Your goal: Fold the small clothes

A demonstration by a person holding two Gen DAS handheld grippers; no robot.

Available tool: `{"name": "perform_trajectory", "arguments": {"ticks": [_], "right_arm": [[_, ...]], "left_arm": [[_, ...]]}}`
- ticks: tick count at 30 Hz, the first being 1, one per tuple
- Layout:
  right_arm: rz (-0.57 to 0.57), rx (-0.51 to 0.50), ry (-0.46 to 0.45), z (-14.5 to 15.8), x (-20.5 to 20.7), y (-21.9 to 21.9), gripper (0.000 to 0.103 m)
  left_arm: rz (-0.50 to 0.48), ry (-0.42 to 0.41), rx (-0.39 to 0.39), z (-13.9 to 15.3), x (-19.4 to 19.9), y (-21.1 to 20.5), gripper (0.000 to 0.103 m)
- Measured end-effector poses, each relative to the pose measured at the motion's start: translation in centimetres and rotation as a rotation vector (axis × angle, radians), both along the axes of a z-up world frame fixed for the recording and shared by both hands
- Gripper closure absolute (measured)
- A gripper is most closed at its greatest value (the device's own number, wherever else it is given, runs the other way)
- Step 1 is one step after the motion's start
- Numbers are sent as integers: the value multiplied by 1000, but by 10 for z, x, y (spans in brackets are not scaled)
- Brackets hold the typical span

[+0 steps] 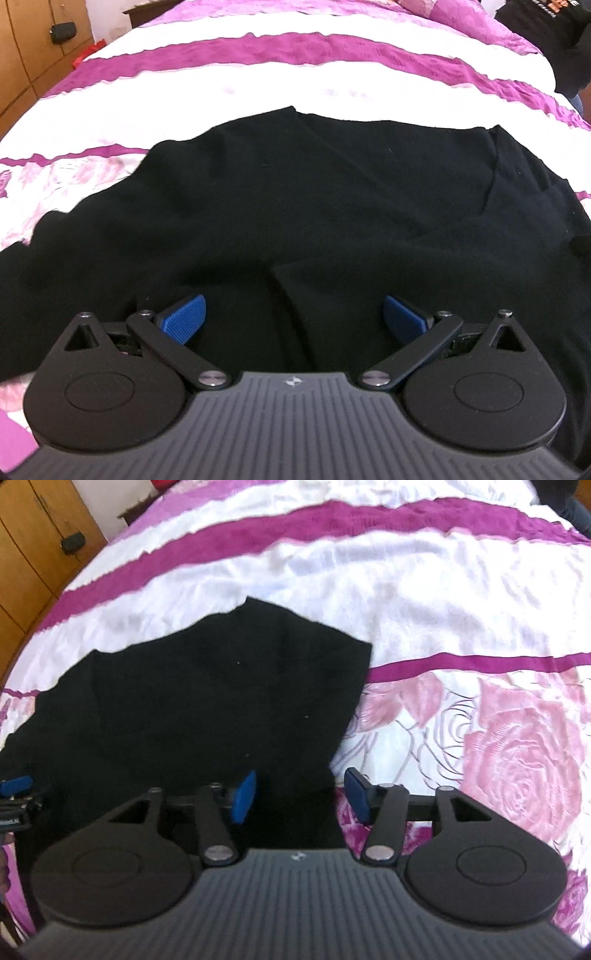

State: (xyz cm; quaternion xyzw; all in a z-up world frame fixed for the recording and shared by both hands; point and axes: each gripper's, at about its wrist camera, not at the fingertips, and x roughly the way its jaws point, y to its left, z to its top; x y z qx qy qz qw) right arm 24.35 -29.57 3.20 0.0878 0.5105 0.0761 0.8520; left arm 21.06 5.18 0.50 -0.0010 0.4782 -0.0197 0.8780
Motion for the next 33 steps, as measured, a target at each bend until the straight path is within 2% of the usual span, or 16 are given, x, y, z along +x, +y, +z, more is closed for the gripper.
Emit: {"name": "perform_trajectory", "arguments": {"ticks": [6, 12, 14, 20, 24, 30, 31, 32, 33], "right_arm": [[32, -25, 31, -2, 16, 12, 45], [28, -23, -3, -2, 25, 13, 45], [8, -18, -2, -4, 32, 11, 47], [-23, 1, -16, -6, 44, 8, 47], [-35, 8, -37, -9, 45, 6, 47], [-41, 23, -81, -14, 40, 3, 47], [-38, 18, -93, -13, 37, 3, 47], [-35, 11, -109, -13, 36, 4, 51], [-32, -5, -126, -12, 34, 6, 57]], "left_arm": [[3, 21, -21, -3, 19, 1, 0], [-38, -22, -38, -6, 19, -4, 10], [-51, -36, -45, -5, 17, -5, 16], [-85, -68, -147, 0, 13, -5, 21], [-96, -85, -117, -3, 11, -12, 30], [-106, -123, -68, -7, 6, -17, 32], [-100, -129, -75, -8, 6, -16, 38], [-94, -135, -79, -7, 5, -14, 64], [-88, -142, -85, -6, 3, -13, 77]]}}
